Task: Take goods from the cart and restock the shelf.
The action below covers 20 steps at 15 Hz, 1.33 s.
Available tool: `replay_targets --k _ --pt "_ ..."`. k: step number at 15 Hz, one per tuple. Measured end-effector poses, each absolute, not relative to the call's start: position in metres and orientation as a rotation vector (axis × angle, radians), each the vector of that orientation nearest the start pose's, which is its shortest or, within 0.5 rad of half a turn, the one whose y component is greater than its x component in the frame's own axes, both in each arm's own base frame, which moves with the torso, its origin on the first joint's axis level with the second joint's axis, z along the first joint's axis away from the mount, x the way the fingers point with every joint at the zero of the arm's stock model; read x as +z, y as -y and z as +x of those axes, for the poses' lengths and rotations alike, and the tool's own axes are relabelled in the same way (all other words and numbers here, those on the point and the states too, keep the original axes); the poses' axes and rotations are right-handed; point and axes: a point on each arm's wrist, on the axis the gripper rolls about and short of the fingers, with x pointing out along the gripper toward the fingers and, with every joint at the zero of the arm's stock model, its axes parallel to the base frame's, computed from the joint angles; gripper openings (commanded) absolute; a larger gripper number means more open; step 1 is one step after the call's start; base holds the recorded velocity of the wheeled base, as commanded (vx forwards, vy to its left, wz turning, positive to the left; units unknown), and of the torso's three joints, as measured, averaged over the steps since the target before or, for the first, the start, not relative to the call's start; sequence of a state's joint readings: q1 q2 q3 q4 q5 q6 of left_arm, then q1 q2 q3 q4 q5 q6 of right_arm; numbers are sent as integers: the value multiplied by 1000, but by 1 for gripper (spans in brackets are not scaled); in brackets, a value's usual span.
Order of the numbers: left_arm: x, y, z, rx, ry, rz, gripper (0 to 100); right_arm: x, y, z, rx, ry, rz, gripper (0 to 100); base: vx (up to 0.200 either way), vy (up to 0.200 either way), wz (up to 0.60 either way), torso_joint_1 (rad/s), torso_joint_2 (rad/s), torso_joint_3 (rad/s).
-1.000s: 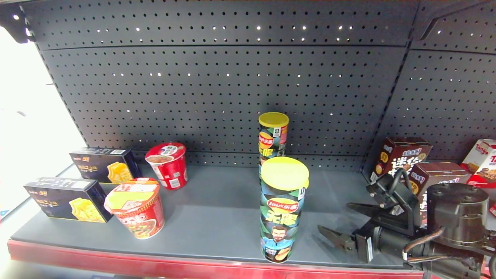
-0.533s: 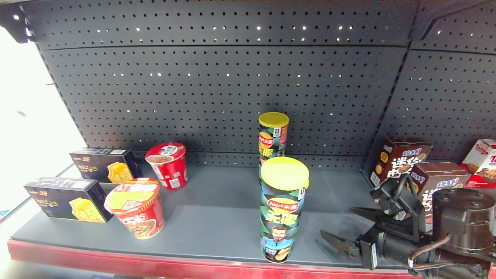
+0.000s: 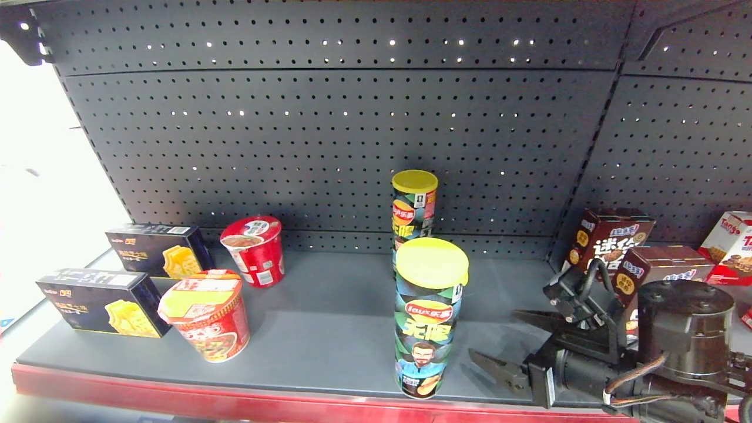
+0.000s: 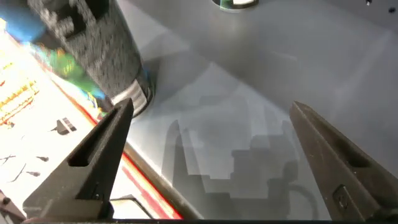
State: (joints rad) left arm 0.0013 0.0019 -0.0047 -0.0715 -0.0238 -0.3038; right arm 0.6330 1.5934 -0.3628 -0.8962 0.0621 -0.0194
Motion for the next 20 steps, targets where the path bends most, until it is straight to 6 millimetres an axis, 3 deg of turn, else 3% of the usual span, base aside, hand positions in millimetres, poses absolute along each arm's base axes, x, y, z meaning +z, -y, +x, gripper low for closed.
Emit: replay_targets --k 6,13,16,20 --pt "84 1 -23 -35 70 -304 100 126 -158 198 725 -315 -119 100 0 0 0 0 0 0" --pt "84 1 -23 -33 71 -306 100 123 -164 199 741 -324 -124 100 0 0 0 0 0 0" --pt "84 1 -23 -34 70 -307 100 122 -162 200 730 -327 -125 100 0 0 0 0 0 0" --pt "84 0 -23 -30 71 -309 100 128 -146 203 669 -317 -124 100 0 0 0 0 0 0"
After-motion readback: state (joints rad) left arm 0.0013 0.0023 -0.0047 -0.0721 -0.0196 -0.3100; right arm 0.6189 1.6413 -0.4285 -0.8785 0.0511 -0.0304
